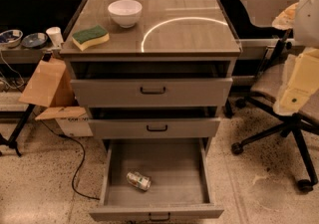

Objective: Pick 7up can from bottom drawer and place on counter

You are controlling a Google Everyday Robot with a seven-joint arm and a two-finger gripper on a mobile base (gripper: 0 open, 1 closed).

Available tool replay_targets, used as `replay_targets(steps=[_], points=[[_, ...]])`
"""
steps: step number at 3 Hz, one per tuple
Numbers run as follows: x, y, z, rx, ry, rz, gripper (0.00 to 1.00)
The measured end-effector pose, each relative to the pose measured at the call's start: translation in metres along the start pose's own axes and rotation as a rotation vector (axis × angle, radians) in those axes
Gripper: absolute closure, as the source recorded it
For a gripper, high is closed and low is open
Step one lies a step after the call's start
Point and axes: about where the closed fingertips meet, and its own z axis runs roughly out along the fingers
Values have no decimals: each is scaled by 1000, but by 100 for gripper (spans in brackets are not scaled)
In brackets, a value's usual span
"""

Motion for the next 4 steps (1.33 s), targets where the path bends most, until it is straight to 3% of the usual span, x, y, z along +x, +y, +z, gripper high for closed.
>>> replay_targets(steps=[1, 2, 3, 4], points=[[0, 0, 0, 0, 0, 0, 0], [-20, -2, 7, 11, 9, 40, 0], [-68, 9, 64, -74, -22, 114, 0], [-127, 41, 139, -225, -50, 195, 0]])
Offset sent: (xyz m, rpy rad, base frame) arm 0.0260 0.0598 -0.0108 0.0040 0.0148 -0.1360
